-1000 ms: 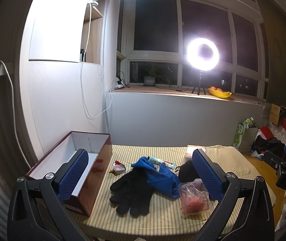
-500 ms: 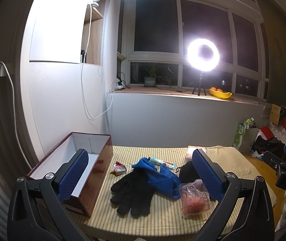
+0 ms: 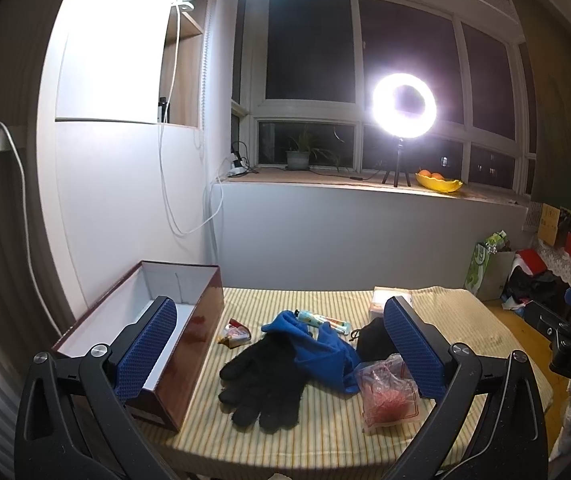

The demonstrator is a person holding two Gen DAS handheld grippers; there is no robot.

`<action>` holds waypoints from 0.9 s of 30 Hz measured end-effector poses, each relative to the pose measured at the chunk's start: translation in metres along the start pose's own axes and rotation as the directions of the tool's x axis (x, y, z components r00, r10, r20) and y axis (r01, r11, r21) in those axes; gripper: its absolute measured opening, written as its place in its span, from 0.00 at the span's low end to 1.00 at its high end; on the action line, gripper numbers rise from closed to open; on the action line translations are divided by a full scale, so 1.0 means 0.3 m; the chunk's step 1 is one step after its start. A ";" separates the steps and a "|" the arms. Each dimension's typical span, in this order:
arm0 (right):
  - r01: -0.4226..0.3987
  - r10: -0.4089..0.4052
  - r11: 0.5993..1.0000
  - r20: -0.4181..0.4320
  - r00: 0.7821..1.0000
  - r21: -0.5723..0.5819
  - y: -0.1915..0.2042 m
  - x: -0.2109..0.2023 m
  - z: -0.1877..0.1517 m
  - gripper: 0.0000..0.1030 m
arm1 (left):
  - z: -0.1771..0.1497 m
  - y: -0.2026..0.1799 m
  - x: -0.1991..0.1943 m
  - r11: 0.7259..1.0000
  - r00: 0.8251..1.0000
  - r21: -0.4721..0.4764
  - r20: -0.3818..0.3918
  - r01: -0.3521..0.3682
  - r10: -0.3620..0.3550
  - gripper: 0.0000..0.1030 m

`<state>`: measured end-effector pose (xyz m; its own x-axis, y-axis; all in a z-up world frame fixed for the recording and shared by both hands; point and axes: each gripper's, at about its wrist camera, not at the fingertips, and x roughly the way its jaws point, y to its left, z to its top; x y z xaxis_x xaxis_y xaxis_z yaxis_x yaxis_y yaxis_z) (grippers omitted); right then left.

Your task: Organize soft objects

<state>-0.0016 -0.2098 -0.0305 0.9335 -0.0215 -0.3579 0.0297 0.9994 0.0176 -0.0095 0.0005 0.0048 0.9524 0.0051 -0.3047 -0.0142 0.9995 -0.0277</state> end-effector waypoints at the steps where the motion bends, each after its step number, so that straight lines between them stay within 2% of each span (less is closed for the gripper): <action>1: -0.001 0.001 1.000 -0.002 1.000 0.001 0.000 0.002 -0.004 0.99 | -0.001 -0.001 0.002 1.000 1.000 0.000 -0.002 0.000 0.000 1.00; 19: -0.011 0.012 1.000 -0.034 0.999 0.014 -0.021 0.035 -0.017 1.00 | -0.023 0.001 0.028 1.000 1.000 0.003 -0.026 0.008 -0.008 1.00; 27: -0.046 0.049 0.998 -0.073 0.996 0.045 -0.075 0.059 -0.053 0.99 | -0.107 0.059 0.049 1.000 0.996 0.029 -0.093 -0.003 0.006 1.00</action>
<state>0.0087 -0.2323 -0.0520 0.9053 0.0296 -0.4238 0.0029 0.9971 0.0758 -0.0054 0.0171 -0.0306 0.9198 0.0081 -0.3922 -0.0084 1.0000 0.0010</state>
